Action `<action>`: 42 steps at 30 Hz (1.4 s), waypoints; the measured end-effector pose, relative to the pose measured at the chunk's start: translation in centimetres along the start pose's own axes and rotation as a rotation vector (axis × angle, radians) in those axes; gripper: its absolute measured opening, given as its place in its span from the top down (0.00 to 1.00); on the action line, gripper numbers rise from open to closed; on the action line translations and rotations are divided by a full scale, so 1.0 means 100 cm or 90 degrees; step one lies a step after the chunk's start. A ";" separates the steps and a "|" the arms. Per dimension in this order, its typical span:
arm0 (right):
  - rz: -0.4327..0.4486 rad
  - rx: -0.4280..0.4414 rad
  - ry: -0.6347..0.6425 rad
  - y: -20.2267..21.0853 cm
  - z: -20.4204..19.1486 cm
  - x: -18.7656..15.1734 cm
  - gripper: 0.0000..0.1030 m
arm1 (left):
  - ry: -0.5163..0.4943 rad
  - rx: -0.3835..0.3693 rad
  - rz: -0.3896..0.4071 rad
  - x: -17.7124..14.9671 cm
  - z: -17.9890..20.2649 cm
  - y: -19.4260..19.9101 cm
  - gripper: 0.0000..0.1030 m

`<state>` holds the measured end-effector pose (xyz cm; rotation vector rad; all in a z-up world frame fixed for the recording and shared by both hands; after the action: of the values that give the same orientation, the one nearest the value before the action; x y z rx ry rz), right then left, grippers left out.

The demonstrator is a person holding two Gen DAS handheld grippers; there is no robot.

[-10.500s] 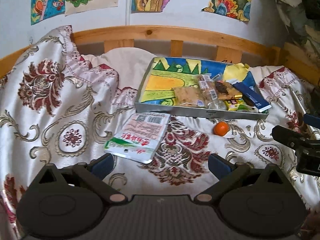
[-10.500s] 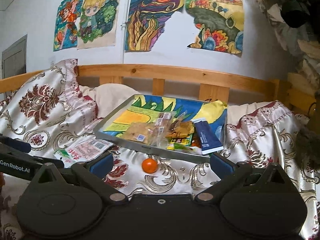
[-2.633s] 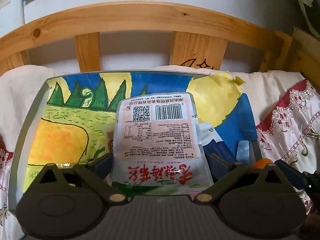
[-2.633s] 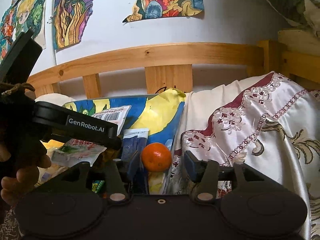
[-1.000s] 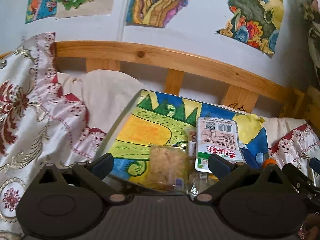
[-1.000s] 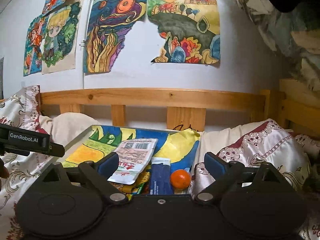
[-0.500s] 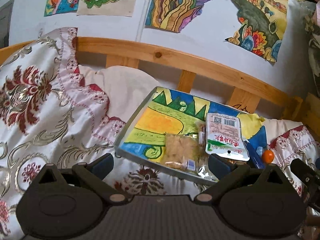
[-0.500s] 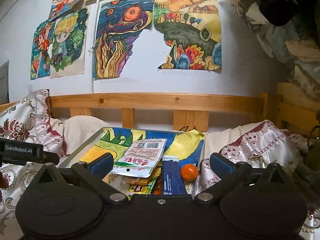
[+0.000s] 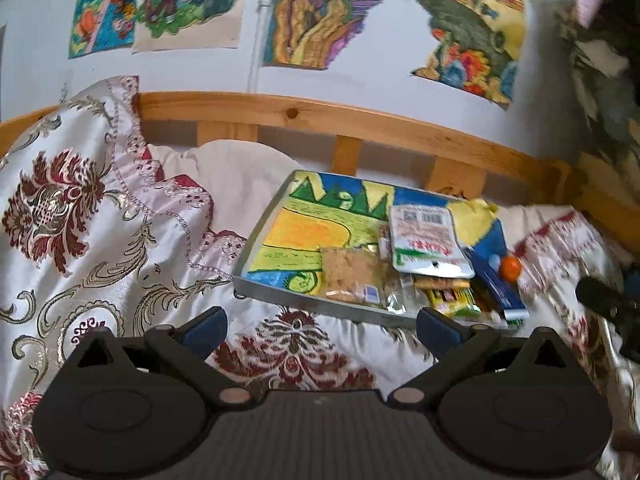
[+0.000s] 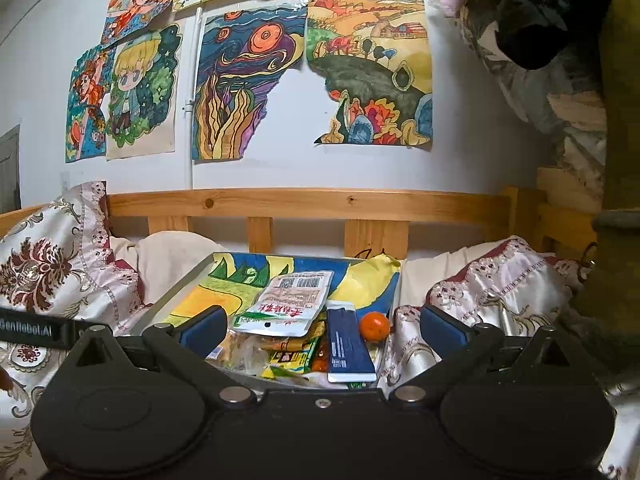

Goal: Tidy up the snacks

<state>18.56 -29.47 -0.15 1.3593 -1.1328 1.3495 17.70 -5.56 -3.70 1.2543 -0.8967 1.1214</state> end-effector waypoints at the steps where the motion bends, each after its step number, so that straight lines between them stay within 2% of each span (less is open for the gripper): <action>1: -0.001 -0.001 -0.003 0.003 0.000 0.000 0.01 | -0.006 -0.010 -0.001 -0.001 0.002 0.003 0.01; 8: -0.012 -0.004 -0.017 0.030 -0.008 -0.002 0.01 | -0.028 -0.075 -0.020 -0.010 0.010 0.026 0.01; 12: -0.018 -0.005 -0.020 0.045 -0.014 -0.003 0.01 | -0.045 -0.087 -0.026 -0.016 0.006 0.041 0.01; 15: -0.019 -0.008 -0.022 0.056 -0.019 -0.003 0.01 | -0.047 -0.085 -0.023 -0.016 -0.002 0.050 0.01; 19: -0.019 -0.011 -0.022 0.068 -0.025 -0.003 0.01 | -0.019 -0.081 -0.012 -0.010 -0.013 0.061 0.01; 23: -0.025 -0.002 -0.026 0.076 -0.031 -0.003 0.01 | -0.018 -0.061 -0.030 -0.010 -0.021 0.066 0.01; 26: -0.027 0.001 -0.027 0.082 -0.035 -0.003 0.01 | -0.015 -0.068 -0.029 -0.012 -0.024 0.072 0.01; 30: -0.049 0.006 -0.056 0.085 -0.036 -0.009 0.01 | -0.021 -0.067 -0.031 -0.015 -0.028 0.073 0.01; 34: -0.066 0.008 -0.048 0.084 -0.039 -0.014 0.01 | -0.011 -0.055 -0.040 -0.018 -0.032 0.070 0.01; 42: -0.094 0.011 -0.038 0.077 -0.043 -0.023 0.01 | -0.048 -0.029 -0.050 -0.025 -0.033 0.064 0.01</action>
<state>10.20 -26.69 -2.49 1.4741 -1.0396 1.2219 10.63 -2.86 -4.93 1.2907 -0.9161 0.9915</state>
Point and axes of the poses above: each gripper's, at about its wrist camera, not at the fingertips, and y roughly against the way its jaws point, z to its right, x to its top, the point moved 7 cm from there along -y, roughly the way its jaws point, and after that the axes turned 15 degrees about z, right-handed, at the moved point
